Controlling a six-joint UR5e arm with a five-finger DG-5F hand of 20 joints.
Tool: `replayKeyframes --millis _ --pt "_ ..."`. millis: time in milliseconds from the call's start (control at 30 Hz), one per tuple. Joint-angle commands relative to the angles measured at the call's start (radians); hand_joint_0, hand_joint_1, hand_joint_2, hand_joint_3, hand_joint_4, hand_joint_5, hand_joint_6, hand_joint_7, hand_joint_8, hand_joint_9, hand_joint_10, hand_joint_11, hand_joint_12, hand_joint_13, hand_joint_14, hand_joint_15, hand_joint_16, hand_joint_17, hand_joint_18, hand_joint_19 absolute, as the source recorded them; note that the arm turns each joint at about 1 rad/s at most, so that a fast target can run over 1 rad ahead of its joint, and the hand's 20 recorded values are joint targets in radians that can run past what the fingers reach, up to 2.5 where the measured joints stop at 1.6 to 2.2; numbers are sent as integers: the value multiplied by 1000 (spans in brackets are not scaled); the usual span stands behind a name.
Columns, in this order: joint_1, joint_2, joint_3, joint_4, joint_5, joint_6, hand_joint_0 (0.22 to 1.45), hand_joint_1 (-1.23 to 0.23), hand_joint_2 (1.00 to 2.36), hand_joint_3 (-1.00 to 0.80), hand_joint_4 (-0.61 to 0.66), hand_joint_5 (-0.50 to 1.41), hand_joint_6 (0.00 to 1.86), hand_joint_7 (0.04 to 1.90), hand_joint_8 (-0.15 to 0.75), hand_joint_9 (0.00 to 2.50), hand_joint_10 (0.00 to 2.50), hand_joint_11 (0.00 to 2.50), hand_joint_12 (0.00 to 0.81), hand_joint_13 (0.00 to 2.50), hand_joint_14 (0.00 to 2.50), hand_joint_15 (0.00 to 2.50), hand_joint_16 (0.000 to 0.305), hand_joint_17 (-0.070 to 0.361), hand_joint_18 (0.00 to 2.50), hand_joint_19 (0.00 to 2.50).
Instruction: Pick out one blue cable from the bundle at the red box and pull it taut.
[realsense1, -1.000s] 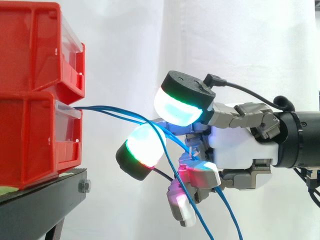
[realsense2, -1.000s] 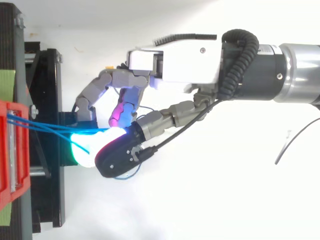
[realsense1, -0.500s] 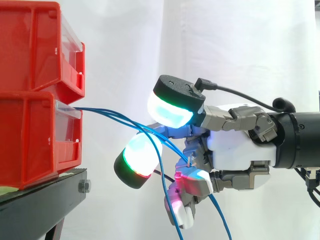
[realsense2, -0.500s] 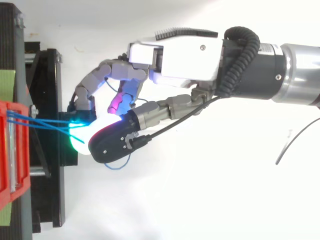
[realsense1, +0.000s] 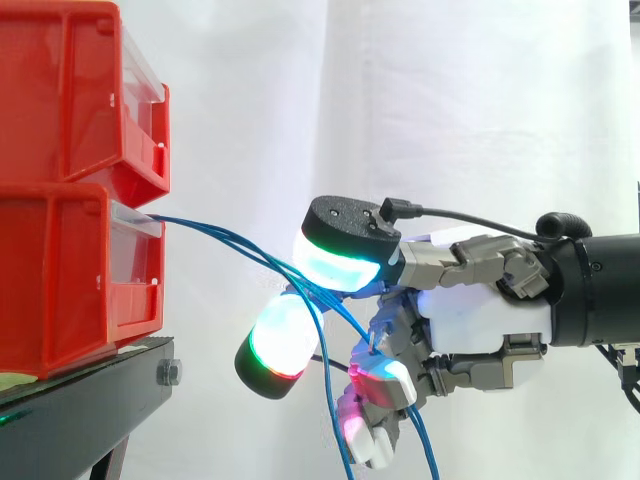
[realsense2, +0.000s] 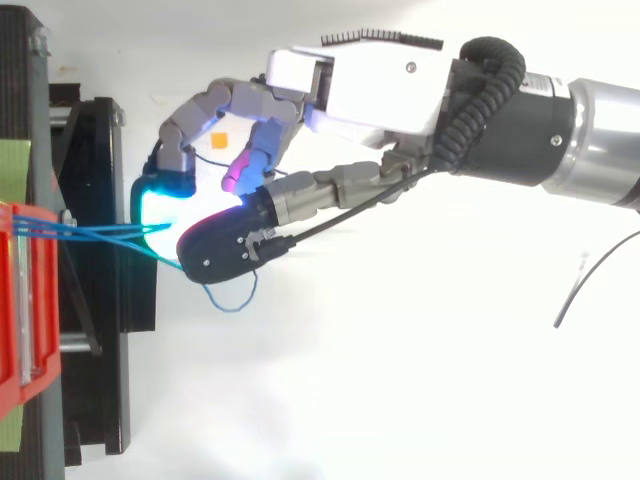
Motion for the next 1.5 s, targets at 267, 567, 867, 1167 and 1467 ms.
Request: replayKeyframes --millis 267,567,867,1167,1467 --pt "0 -1 0 -3 9 -1 555 -580 1015 -258 42 -119 925 793 271 1263 24 921 370 1008 21 654 48 107 840 675" --pt "-5 -1 0 -9 9 -6 588 -724 1016 -211 10 -130 940 811 266 1216 25 939 369 989 23 661 48 107 835 660" --pt "0 1 0 -5 16 -6 656 -809 1015 -273 -115 -144 963 849 241 1189 26 968 344 963 24 648 43 97 816 660" --pt "1 1 14 -9 12 -1 617 -799 1000 -500 -59 -117 959 800 223 1286 28 973 329 992 25 649 41 92 833 657" --pt "3 1 23 -11 7 8 541 -404 1000 -500 3 -101 928 788 243 1365 27 948 348 1038 24 657 45 100 864 680"
